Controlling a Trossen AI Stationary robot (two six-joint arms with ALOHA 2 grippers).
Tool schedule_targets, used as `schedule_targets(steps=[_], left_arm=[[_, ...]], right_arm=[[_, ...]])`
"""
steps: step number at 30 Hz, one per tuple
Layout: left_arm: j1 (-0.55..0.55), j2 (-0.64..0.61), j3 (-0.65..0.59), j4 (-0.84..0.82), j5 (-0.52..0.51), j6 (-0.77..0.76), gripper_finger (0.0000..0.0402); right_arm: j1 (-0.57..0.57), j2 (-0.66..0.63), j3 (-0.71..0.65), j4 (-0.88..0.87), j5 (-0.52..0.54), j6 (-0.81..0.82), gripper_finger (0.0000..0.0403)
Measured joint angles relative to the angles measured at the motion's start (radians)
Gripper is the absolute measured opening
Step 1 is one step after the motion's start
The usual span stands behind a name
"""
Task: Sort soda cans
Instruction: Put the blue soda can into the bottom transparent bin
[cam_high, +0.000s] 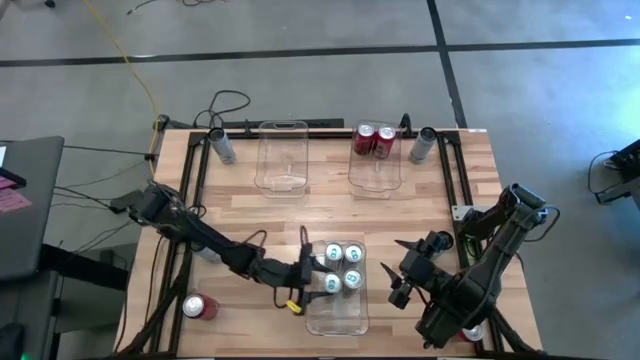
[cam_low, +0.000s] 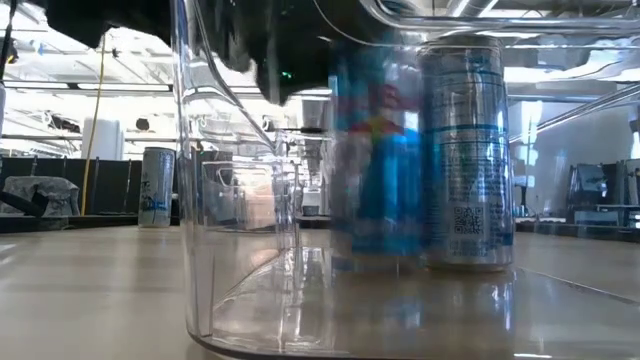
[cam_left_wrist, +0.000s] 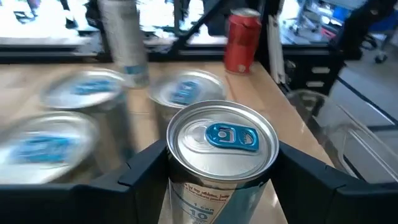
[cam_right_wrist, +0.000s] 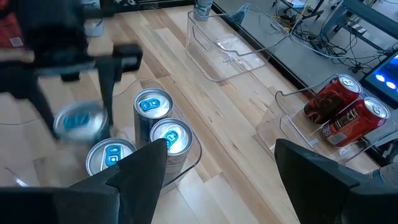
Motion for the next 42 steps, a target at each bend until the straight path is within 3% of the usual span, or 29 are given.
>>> schedule_targets(steps=[7,15,25,37,42], left_arm=[[-0.001,0.064,0.093,-0.079,-0.015,0.016,0.0241],[-0.004,0.030,0.096,-0.152,-0.106,0.045,0.0242],[-0.004,0.029,0.096,-0.177,-0.141,-0.011,0.0246],[0.010,0.030,0.094,-0.212,-0.142,-0.069,0.0326],[-0.004,0.023,0.094,-0.213,-0.142,-0.064,0.0340]], right_arm=[[0.000,0.000,0.000,-0.001,0.000,0.000,0.0315],[0.000,0.000,0.000,-0.003,0.000,-0.001,0.0315],[0.000,0.000,0.000,-0.002,-0.001,0.000,0.0315],[0.000,0.000,0.000,0.002,-0.001,0.000,0.0315],[0.000,0.000,0.000,0.002,-0.001,0.000,0.0315]])
